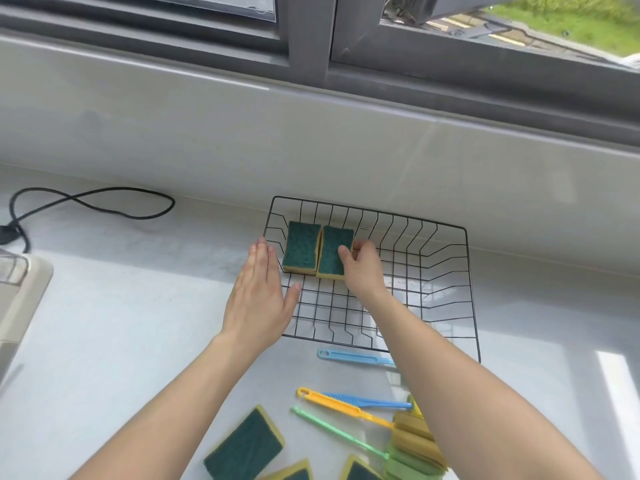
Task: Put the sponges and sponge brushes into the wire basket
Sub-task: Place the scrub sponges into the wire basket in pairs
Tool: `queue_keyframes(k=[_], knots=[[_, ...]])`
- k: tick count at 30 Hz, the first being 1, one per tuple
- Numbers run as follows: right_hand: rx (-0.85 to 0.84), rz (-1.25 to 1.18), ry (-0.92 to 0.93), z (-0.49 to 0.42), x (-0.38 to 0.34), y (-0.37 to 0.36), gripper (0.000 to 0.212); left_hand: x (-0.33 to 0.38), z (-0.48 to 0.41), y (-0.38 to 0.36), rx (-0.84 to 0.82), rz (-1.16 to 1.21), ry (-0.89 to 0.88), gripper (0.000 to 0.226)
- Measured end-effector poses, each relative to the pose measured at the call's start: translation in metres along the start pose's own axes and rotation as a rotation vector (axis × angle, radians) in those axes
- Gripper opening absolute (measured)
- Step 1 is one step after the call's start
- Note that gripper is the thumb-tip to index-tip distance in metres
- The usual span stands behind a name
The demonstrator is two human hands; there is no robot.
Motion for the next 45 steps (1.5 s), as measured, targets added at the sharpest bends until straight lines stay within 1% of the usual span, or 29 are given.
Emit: queue_keyframes(k=[6,10,16,19,22,25,27,31,34,40,42,45], knots=[[0.005,0.002,0.014,0.008,-0.008,0.006,0.043,-0.001,-0.001,0.003,-0.008,0.034,0.001,0.081],[0.050,-0.007,0.030,0.038,-0.009,0.024,0.046,0.001,0.013,0.011,0.028,0.065,-0.015,0.078],[0.169,0.166,0.148,0.131,0.003,0.057,0.033,0.021,0.077,0.012,0.003,0.089,-0.058,0.074],[0.240,0.210,0.200,0.189,0.024,0.068,0.031,0.031,0.120,0.003,0.003,0.070,-0.138,0.069],[0.309,0.237,0.218,0.243,0.052,0.076,0.025,0.038,0.159,-0.015,-0.049,0.065,-0.201,0.066],[0.368,0.261,0.151,0.291,0.088,0.083,0.024,0.051,0.191,-0.037,-0.130,0.040,-0.268,0.064],[0.396,0.272,0.072,0.320,0.115,0.086,0.027,0.062,0.207,-0.051,-0.191,0.019,-0.304,0.065],[0.439,0.273,-0.191,0.370,0.166,0.087,0.039,0.087,0.227,-0.075,-0.276,-0.048,-0.368,0.064],[0.433,0.290,-0.382,0.396,0.191,0.081,0.049,0.099,0.231,-0.088,-0.304,-0.083,-0.354,0.067],[0.423,0.360,-0.597,0.420,0.211,0.070,0.073,0.110,0.233,-0.105,-0.359,-0.194,-0.313,0.081],[0.388,0.308,-0.644,0.423,0.216,0.068,0.071,0.110,0.234,-0.106,-0.366,-0.217,-0.293,0.084],[0.354,0.152,-0.625,0.422,0.219,0.063,0.062,0.111,0.234,-0.107,-0.364,-0.218,-0.280,0.085]])
Point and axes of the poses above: each hand's wrist, its own z-axis away from the middle knuckle, its own y-axis out of the back of the hand, x = y × z, the point moved 3 cm from there along -z, towards the middle knuckle, and after that the axes turned 10 degrees about -x, right-handed, at the moved point
